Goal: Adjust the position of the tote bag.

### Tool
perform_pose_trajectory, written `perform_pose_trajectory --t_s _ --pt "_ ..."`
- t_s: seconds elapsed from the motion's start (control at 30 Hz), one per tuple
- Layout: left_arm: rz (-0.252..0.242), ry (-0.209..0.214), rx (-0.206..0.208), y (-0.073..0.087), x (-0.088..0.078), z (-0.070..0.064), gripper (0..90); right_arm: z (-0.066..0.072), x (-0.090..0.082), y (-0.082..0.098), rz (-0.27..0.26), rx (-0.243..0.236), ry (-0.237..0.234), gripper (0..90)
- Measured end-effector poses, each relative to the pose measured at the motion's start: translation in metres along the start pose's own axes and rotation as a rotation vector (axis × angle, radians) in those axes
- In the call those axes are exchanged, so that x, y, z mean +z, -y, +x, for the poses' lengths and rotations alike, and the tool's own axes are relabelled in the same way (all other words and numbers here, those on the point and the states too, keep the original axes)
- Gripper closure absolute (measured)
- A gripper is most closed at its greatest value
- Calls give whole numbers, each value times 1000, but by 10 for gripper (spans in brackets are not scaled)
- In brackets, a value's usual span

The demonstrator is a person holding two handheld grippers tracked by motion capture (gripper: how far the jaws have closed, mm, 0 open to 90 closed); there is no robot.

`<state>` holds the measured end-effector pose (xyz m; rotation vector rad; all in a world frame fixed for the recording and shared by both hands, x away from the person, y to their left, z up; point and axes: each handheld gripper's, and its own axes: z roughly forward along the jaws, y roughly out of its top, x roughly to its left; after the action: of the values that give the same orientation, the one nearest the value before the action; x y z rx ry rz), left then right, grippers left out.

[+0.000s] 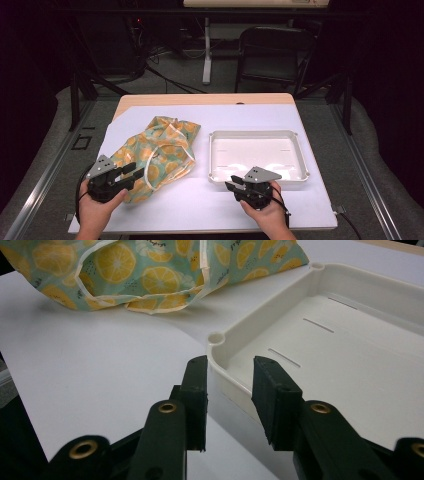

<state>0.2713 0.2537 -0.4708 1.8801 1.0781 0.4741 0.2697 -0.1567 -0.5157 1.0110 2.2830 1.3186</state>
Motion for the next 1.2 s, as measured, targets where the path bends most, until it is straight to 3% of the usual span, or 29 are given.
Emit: perform_pose_trajectory --t_s 0.27,0.83,1.2 --pt "3 -15 -17 1 0 5 596 0 1 1 4 5 0 666" --pt "28 -38 -93 6 -1 20 565 -1 3 2 5 12 -3 645" --pt "63 -60 -90 9 5 22 557 -1 4 3 4 15 -3 628"
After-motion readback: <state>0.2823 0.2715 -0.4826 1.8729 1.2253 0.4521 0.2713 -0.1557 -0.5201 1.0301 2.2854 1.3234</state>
